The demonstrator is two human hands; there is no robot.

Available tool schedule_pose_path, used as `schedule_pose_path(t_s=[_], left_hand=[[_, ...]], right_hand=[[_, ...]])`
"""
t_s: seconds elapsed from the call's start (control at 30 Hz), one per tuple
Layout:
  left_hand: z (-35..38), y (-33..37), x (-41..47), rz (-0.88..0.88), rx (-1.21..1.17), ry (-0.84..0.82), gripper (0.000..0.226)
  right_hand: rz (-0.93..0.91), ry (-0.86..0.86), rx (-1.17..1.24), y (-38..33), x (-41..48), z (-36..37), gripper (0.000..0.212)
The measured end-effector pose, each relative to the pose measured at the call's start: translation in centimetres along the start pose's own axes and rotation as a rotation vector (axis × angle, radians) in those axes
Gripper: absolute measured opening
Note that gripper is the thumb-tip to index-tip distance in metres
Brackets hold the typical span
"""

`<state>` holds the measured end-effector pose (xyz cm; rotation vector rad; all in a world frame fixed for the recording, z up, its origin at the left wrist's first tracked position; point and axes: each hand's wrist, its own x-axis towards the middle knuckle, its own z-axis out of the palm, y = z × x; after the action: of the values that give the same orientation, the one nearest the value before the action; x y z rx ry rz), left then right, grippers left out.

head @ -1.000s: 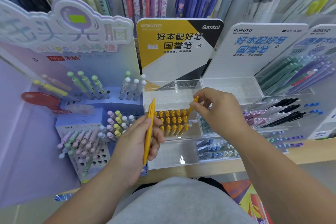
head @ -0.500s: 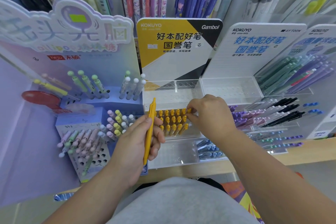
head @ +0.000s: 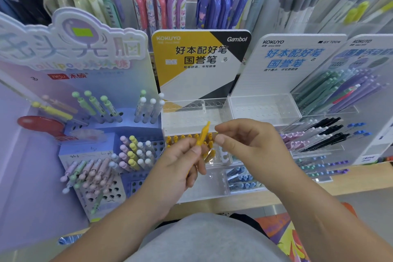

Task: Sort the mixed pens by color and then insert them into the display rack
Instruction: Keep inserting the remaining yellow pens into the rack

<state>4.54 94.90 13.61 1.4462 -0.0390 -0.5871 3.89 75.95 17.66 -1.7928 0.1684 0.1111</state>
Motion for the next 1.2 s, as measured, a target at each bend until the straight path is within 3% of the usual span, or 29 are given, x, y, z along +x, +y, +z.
schedule_pose_path(t_s=[0.23, 0.53, 0.73, 0.97, 1.2], left_hand=[[1.4, 0.5, 1.0, 0.134, 0.171, -0.107, 0.015], [0.3, 1.8, 1.8, 0.261, 0.399, -0.03, 0.017], [-3.4, 2.4, 2.1, 0.322, 0.939, 0.257, 0.036], [-5.2, 0.5, 1.7, 0.303, 1.108, 0.237, 0.04], [-5.2, -0.3, 1.8, 0.306, 1.068, 0.252, 0.037]], right_hand=[[-0.008, 0.044, 0.191, -0.1, -0.8, -0.6, 0.015], [-0.072, 0.101, 0.156, -0.6, -0.4, -1.7, 0.014], [-0.188, 0.206, -0.094, -1.0, 0.7, -4.9, 0.015], [-0.179, 0.155, -0.435, 2.8, 1.6, -3.6, 0.015], [-0.249, 0.1, -0.629, 4.8, 2.1, -1.9, 0.022]])
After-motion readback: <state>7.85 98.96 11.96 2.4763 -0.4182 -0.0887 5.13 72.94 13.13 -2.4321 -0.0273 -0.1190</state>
